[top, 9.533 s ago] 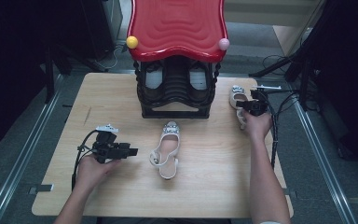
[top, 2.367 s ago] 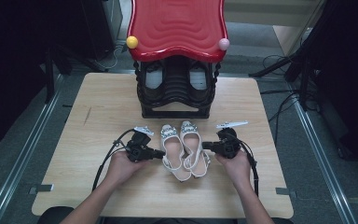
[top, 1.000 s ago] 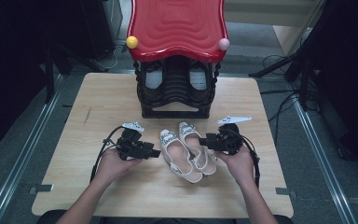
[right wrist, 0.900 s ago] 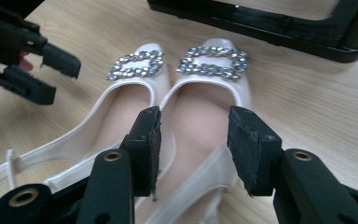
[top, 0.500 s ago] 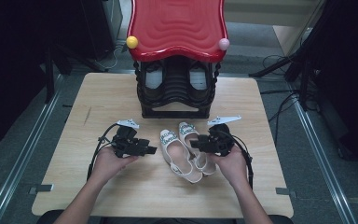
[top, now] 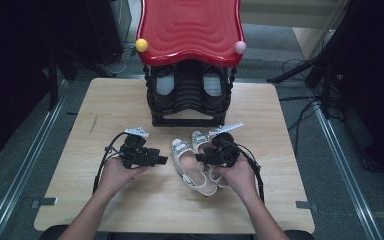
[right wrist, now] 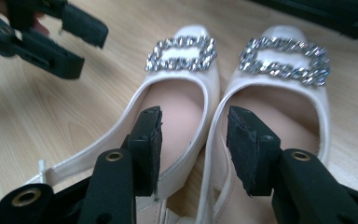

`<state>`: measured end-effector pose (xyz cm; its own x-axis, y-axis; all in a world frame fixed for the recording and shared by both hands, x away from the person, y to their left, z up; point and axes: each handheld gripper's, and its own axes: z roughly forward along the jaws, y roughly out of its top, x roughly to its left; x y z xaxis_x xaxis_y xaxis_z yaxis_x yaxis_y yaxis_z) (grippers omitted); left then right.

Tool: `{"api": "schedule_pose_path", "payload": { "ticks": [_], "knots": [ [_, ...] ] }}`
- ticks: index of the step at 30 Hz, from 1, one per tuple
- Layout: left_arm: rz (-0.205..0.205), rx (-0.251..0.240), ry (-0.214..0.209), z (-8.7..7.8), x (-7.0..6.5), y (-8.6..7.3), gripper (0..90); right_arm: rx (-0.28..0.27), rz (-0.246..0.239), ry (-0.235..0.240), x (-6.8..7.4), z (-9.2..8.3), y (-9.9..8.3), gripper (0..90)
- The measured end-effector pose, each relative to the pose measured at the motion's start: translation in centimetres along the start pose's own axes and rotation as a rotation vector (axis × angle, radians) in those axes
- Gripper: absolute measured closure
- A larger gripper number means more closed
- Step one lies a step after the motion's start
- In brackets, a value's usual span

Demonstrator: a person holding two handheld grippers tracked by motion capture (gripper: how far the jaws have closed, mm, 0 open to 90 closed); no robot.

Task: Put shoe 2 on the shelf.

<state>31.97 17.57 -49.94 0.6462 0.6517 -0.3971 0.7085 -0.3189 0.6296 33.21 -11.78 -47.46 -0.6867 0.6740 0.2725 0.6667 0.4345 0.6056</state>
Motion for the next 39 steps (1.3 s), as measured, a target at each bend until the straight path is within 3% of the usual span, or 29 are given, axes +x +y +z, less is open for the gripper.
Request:
{"api": "schedule_pose_path", "payload": {
  "ticks": [6,15,18,20,23,29,34,39],
  "knots": [
    [0.002,0.002,0.001,0.0,0.0,0.0,44.7,0.090,-0.019,-0.032,0.1,1.2,0.3,56.5],
    [0.001,-0.002,0.003,-0.1,0.1,-0.1,44.7,0.186,-0.002,-0.052,0.2,2.2,0.9,62.1],
    [-0.001,-0.002,0.004,-0.1,0.1,-0.1,44.7,0.246,-0.017,-0.083,0.4,2.8,0.8,63.8],
    [-0.003,-0.003,0.004,-0.1,0.1,-0.1,44.7,0.257,-0.030,-0.104,0.4,3.0,0.7,65.2],
    [-0.001,0.002,0.007,-0.2,0.2,-0.1,44.7,0.264,-0.013,-0.093,0.3,2.9,0.8,66.2],
    [-0.002,-0.008,0.011,-0.5,0.4,-0.1,44.7,0.333,-0.014,-0.129,0.7,3.2,1.5,68.6],
    [-0.012,-0.014,0.023,-0.6,0.6,-0.2,44.7,0.386,-0.033,-0.114,0.5,3.6,2.2,72.9],
    [-0.010,-0.016,0.029,-0.9,0.8,-0.4,44.7,0.392,-0.013,-0.094,0.1,3.6,2.6,83.4]
  ]
}}
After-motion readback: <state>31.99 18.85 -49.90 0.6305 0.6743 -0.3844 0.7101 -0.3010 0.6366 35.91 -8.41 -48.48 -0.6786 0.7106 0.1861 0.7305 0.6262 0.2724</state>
